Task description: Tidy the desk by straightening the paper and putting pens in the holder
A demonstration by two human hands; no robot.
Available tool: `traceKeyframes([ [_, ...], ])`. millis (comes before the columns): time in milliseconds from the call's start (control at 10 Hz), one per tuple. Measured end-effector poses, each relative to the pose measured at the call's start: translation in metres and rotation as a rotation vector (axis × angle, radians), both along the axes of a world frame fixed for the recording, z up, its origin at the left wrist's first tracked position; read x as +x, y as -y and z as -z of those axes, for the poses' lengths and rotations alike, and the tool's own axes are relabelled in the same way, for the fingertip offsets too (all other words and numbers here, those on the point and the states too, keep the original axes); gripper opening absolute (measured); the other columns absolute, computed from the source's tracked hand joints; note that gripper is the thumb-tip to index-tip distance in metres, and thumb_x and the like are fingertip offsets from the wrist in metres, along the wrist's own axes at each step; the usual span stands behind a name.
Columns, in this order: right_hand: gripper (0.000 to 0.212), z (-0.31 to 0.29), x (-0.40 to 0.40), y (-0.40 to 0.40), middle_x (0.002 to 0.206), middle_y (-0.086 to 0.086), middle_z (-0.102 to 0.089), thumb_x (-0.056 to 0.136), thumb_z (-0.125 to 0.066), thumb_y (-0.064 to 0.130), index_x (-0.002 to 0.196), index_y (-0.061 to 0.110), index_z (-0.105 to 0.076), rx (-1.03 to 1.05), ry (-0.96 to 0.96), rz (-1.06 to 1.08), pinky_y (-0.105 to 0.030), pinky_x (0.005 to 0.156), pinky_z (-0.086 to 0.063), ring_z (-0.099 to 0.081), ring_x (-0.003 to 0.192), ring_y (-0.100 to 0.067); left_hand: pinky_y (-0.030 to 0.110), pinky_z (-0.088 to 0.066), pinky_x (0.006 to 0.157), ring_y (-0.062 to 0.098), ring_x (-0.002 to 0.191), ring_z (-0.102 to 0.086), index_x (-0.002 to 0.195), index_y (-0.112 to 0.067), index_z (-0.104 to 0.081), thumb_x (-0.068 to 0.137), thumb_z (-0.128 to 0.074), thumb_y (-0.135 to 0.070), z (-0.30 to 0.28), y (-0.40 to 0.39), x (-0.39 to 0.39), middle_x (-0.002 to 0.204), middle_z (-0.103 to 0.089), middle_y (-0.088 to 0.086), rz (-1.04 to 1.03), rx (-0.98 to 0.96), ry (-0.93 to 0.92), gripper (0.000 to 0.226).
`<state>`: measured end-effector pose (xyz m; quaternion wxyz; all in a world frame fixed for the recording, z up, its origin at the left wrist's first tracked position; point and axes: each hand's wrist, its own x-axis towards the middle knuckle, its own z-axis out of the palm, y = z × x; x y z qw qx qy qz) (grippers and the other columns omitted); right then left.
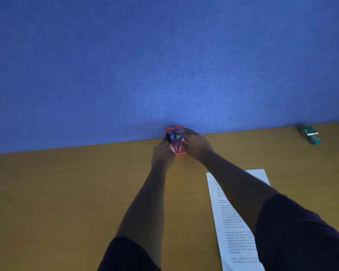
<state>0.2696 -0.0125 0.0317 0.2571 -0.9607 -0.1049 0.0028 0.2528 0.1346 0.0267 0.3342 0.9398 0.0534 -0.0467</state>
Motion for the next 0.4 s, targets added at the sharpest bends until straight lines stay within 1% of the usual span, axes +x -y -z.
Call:
traceKeyframes([
  [100,0.042,0.000,0.000,-0.003,0.136,-0.007,-0.055,0.093,-0.059,0.019,0.133,0.011,-0.051,-0.002,-0.009,0.009,-0.039,0.091,-0.053,-0.061,0.112,-0.027,0.030,-0.041,0.074,0.036,0.109,-0.061,0.138,-0.021,-0.046,0.095,-0.046,-0.014,-0.002,0.002,0.003,0.119,-0.067,0.011,0.021,0.013,-0.034,0.044],
  [200,0.042,-0.003,-0.003,-0.005,0.139,-0.006,-0.051,0.093,-0.057,0.019,0.134,0.012,-0.051,-0.009,-0.026,0.012,-0.039,0.091,-0.053,-0.061,0.113,-0.029,0.032,-0.044,0.077,0.037,0.113,-0.060,0.138,-0.018,-0.044,0.095,-0.047,-0.015,-0.009,0.005,0.007,0.122,-0.065,0.012,0.007,0.001,-0.076,0.043],
  [300,0.049,-0.004,-0.005,-0.004,0.149,-0.002,-0.042,0.093,-0.057,0.022,0.139,0.016,-0.045,-0.024,-0.017,-0.009,-0.041,0.092,-0.053,-0.061,0.116,-0.031,0.036,-0.049,0.086,0.037,0.120,-0.057,0.148,-0.016,-0.033,0.096,-0.047,-0.017,-0.006,0.006,0.004,0.132,-0.061,0.013,-0.013,-0.014,-0.096,0.054],
  [400,0.063,-0.005,-0.012,0.002,0.162,0.005,-0.022,0.092,-0.056,0.032,0.149,0.026,-0.029,-0.054,-0.015,0.035,-0.044,0.091,-0.053,-0.060,0.118,-0.032,0.039,-0.047,0.101,0.032,0.137,-0.047,0.160,-0.013,-0.008,0.094,-0.047,-0.011,-0.004,0.006,-0.010,0.157,-0.040,0.009,-0.101,-0.007,-0.109,0.077],
])
